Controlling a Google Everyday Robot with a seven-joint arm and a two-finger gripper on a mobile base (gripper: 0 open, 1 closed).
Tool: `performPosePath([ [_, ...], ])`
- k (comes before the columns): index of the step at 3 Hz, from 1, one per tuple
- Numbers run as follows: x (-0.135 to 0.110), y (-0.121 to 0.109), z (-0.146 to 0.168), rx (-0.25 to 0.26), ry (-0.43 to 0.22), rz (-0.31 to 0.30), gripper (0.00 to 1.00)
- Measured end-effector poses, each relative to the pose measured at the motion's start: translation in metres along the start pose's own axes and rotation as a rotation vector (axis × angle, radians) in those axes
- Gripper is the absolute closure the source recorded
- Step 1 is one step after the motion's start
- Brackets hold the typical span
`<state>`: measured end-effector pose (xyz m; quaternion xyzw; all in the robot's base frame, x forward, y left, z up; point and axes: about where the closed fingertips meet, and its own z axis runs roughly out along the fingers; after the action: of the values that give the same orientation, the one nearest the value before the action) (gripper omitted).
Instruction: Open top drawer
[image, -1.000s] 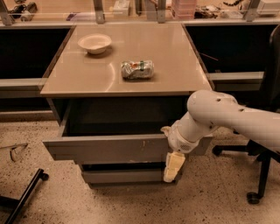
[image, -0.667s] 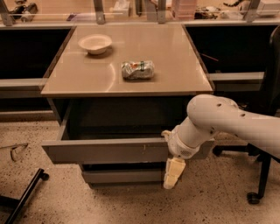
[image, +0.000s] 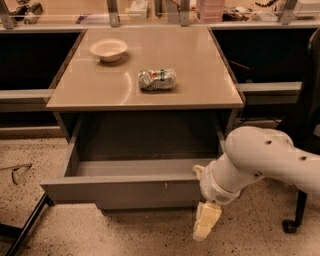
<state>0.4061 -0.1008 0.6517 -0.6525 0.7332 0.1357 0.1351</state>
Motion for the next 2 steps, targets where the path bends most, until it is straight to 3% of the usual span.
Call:
performPosePath([
  [1,0.0111,0.0251,-0.0041,0.011,-0.008,0.022,0.00],
  [2,0.0111,0.0251,-0.0040,0.011,-0.008,0.022,0.00],
])
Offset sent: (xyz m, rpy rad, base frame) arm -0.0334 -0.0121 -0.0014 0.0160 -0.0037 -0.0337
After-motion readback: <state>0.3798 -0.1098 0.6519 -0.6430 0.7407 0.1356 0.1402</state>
